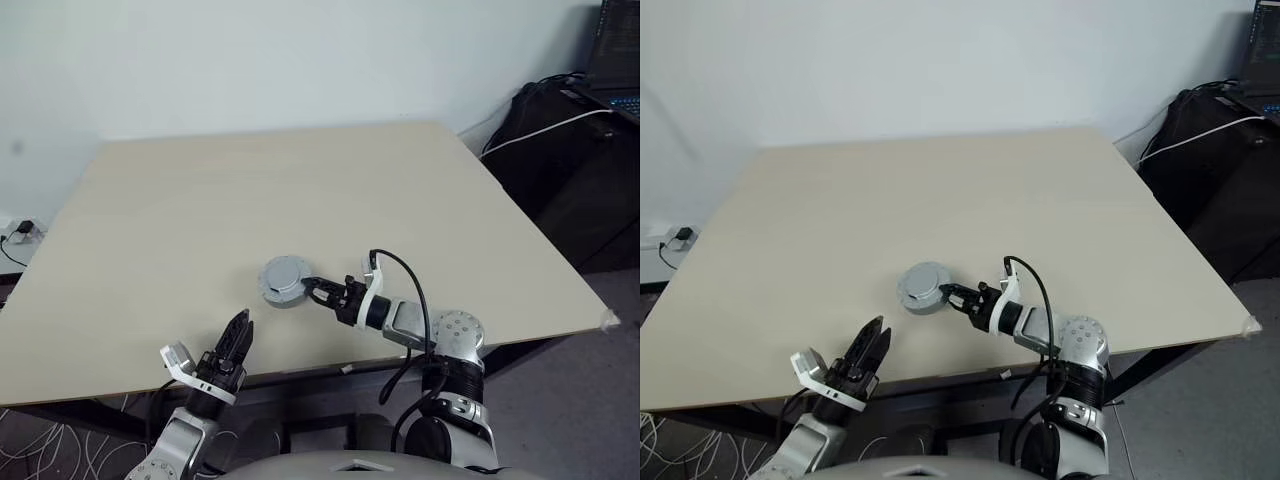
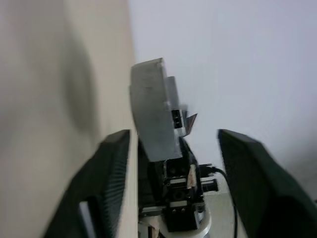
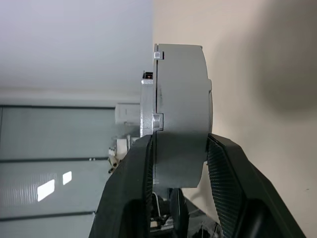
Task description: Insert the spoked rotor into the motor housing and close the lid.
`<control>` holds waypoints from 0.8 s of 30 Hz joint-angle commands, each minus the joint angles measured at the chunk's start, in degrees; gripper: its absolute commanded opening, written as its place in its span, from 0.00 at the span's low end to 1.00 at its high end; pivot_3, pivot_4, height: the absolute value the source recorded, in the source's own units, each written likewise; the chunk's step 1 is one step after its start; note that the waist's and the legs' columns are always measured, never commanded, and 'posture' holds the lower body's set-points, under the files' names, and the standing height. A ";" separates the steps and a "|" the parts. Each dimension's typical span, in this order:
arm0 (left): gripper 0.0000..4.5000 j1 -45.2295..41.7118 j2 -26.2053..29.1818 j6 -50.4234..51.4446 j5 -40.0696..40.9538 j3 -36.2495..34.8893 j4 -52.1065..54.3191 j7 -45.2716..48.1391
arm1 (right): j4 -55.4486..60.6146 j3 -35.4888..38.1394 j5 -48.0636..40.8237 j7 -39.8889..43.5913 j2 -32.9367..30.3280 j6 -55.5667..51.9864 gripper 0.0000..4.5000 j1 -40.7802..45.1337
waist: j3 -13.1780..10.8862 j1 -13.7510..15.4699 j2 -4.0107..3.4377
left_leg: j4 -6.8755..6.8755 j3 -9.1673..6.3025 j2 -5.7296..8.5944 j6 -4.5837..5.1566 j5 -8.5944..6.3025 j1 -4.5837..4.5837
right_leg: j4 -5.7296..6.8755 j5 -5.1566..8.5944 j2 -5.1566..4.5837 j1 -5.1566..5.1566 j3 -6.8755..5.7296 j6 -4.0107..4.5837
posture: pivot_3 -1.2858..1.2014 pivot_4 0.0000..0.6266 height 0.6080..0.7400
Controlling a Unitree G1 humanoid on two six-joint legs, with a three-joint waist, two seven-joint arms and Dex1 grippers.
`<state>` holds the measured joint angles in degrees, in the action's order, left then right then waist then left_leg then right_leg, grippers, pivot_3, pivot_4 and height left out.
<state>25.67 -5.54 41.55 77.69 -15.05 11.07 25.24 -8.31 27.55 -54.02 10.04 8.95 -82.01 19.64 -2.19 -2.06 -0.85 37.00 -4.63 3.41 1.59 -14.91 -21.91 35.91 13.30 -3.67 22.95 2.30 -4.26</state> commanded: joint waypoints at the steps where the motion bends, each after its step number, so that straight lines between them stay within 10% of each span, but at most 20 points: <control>1: 0.93 -2.86 -4.11 -1.21 1.71 2.28 0.24 1.27 | 3.32 -1.06 -3.99 0.41 3.63 -0.31 0.29 0.84 | 0.00 -0.01 0.00 | 0.00 0.01 0.00 0.02 0.01 0.00 | 0.00 0.00 0.00 0.00 0.00 -0.01 | 0.52 0.00 1.00; 24: 1.00 -4.46 -3.15 -5.47 3.51 5.22 -2.25 -0.94 | 4.75 -4.71 -8.13 -1.90 4.01 -4.14 0.29 -1.33 | -0.01 -0.03 0.00 | 0.00 0.02 -0.01 0.23 0.12 0.00 | 0.00 0.01 0.05 0.00 0.02 0.00 | 0.52 0.00 1.00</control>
<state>23.24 -4.70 36.70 79.99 -10.64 8.72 23.56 -6.20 23.96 -58.77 7.19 9.15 -85.58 18.62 -2.20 -2.09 -0.84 37.00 -4.61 3.40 1.82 -14.79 -21.91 35.92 13.31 -3.62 22.96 2.32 -4.26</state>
